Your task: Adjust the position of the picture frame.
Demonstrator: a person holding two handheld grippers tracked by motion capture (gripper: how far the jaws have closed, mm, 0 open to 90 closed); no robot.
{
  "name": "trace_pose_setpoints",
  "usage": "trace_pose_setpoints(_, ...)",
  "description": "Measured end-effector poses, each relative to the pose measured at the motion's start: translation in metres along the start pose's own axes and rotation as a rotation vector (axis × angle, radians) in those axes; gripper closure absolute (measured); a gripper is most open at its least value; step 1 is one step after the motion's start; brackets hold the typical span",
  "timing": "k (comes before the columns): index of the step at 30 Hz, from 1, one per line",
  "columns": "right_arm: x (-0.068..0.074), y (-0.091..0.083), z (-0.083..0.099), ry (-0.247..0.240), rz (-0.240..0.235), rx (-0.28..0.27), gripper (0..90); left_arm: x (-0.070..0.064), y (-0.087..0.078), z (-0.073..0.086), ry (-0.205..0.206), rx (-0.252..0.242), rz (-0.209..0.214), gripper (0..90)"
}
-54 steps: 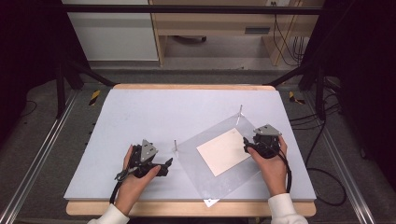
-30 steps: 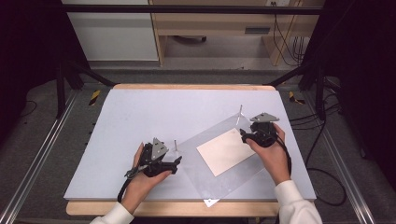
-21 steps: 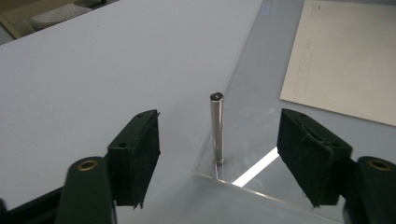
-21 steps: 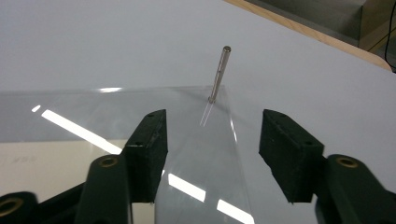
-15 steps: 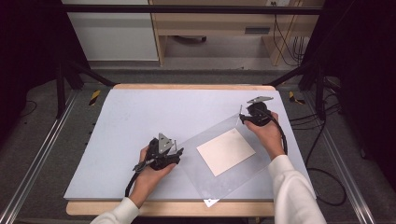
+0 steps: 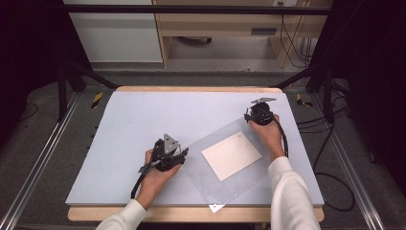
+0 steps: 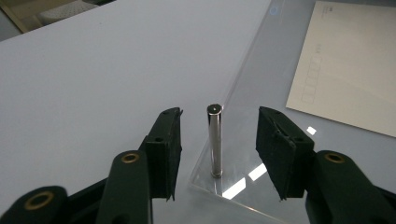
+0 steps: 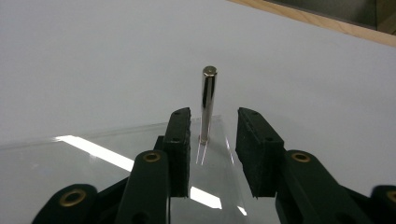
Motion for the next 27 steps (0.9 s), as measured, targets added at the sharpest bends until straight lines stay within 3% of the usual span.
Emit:
trace_pose_setpoints(10, 0.001, 0.010, 0.000, 0.004, -0.004, -0.002, 74.2, 0.000, 0.002, 0.003, -0.030, -0.004, 0.008, 57.6)
trace_pose_setpoints(12, 0.001, 0.012, 0.000, -0.005, 0.012, -0.002, 75.8, 0.000, 0.003, 0.003, -0.029, -0.001, 0.003, 57.6)
trace_pose_setpoints(27, 0.004, 0.018, -0.001, -0.001, 0.004, -0.014, 83.9, -0.001, 0.004, 0.007, -0.033, 0.002, 0.003, 58.4)
Point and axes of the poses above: each handheld gripper's, and its own axes: y roughly forward along the jaws, z roughly out of its underside, x roughly to its left, the point moved 1 cm from there along y, roughly forward along the jaws, and after that the axes turned 13 degrees about x, right-handed, at the moved point
